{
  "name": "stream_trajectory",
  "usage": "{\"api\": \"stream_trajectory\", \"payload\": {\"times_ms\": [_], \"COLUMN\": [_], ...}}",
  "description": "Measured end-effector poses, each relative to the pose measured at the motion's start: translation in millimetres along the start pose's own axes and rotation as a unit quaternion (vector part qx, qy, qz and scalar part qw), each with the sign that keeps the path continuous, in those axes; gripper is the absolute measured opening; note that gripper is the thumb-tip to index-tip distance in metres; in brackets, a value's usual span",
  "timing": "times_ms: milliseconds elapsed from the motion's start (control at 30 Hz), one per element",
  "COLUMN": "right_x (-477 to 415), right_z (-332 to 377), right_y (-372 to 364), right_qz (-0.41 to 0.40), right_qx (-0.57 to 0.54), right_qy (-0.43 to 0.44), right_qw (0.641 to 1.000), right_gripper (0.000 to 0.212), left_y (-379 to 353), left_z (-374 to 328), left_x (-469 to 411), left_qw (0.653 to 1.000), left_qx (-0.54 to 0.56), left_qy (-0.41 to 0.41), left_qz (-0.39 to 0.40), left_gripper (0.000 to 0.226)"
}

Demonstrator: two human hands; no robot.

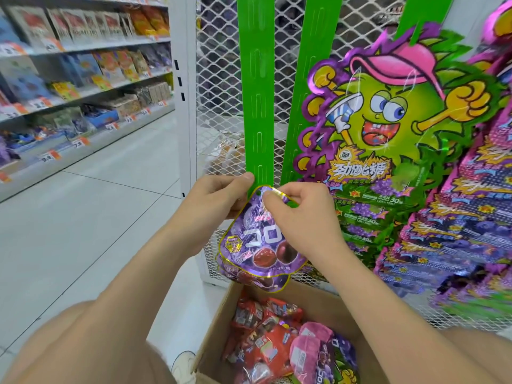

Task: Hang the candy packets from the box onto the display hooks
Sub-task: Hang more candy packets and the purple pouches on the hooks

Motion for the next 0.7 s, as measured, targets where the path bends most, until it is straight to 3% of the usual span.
{"api": "stream_trajectory", "payload": {"times_ms": [67, 267, 700], "right_x": [0, 4, 10], "right_z": [-2, -5, -7], "right_y": [1, 8, 9], "right_qz": [-0.009, -0.023, -0.041], "right_qx": [-0.002, -0.015, 0.008], "right_qy": [-0.002, -0.010, -0.040], "right_qw": [1.000, 1.000, 0.998], "right_gripper": [0.038, 0.035, 0.033], "left_y": [-2, -14, -19], "left_z": [-2, -2, 1], "left_x": [3, 9, 10], "left_qw": [1.000, 0.996, 0.996], "left_qx": [0.001, -0.051, -0.054], "left_qy": [0.002, 0.006, 0.003], "left_qz": [0.010, 0.070, 0.070], "left_gripper": [0.070, 0.051, 0.037]}}
Point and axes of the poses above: each hand's wrist, its own x-axis away from the middle knuckle, its own y-axis out of the back of the hand, z = x × y, the point moved 7 cm from there along -x, towards the middle knuckle, and after that the axes turned 2 degrees about z, right-handed, at the moved point
